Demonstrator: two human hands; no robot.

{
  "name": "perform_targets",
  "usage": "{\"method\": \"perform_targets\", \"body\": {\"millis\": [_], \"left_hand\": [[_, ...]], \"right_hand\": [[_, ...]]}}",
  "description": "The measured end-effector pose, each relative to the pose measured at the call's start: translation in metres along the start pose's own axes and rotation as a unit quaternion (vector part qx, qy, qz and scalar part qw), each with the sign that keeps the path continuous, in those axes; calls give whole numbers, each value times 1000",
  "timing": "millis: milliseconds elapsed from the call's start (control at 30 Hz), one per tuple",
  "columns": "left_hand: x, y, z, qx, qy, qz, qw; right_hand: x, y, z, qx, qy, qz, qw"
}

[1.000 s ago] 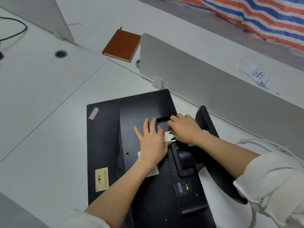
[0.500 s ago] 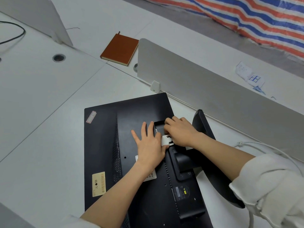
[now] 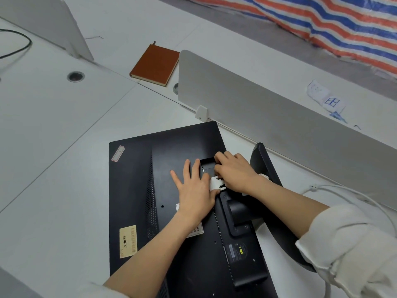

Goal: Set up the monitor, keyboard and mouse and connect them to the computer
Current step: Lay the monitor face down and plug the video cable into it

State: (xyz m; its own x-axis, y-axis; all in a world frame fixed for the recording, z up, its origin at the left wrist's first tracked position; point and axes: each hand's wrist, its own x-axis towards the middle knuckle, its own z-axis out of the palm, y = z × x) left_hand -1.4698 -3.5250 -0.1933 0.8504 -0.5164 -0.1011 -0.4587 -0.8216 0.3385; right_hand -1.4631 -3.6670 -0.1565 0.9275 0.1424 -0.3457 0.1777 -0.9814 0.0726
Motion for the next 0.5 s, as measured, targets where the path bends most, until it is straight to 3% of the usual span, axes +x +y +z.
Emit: {"method": "perform_targets", "body": {"millis": [500], "left_hand": [[0,-1,0,-22,15,11,1000]], "right_hand": [[-2,0,-1,-4,1,-2,1000]]}}
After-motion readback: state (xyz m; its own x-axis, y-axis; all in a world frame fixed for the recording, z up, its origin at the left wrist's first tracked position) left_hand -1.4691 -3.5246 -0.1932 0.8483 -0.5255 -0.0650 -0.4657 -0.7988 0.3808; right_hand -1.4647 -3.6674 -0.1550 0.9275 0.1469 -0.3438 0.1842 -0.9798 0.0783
